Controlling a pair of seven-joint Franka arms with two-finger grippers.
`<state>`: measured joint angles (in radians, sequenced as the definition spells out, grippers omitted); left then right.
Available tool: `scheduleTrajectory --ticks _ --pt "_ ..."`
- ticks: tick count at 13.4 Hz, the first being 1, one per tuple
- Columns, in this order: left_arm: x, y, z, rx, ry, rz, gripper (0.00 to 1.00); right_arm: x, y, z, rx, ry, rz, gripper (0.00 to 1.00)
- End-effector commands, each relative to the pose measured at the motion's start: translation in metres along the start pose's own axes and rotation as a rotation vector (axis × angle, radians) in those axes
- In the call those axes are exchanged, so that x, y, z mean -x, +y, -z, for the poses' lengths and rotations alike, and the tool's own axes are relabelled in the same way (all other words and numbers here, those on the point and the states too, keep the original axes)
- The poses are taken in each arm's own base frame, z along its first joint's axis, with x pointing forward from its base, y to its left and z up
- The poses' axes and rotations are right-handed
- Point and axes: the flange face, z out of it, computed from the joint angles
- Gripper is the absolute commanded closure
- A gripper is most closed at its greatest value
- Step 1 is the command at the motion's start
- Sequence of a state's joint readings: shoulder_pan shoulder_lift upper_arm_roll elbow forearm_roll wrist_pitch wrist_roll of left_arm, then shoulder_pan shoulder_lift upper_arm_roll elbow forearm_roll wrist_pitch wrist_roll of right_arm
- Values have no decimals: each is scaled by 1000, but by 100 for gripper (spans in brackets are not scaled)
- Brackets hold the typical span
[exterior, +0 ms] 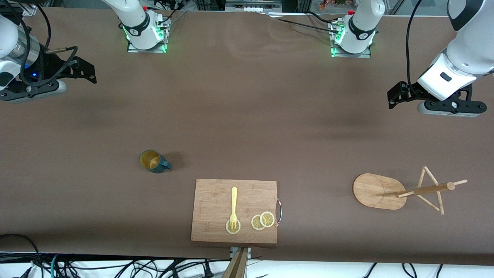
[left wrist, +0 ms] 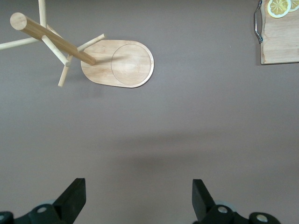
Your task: Pass cup and hang on rack
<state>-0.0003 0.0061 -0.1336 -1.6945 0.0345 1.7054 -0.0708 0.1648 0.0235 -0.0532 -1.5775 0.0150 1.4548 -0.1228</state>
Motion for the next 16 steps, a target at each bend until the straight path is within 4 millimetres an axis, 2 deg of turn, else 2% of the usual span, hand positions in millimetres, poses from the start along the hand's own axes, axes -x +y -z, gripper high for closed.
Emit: scheduleTrajectory --ticks 1,12,16 --pt "1 0 10 10 2 -15 0 -1 -5 3 19 5 -17 0" --pt "1 4 10 5 3 -20 0 -1 12 6 66 21 -50 0" --pt "1 5 10 4 3 -22 0 -4 17 -1 38 6 -51 0"
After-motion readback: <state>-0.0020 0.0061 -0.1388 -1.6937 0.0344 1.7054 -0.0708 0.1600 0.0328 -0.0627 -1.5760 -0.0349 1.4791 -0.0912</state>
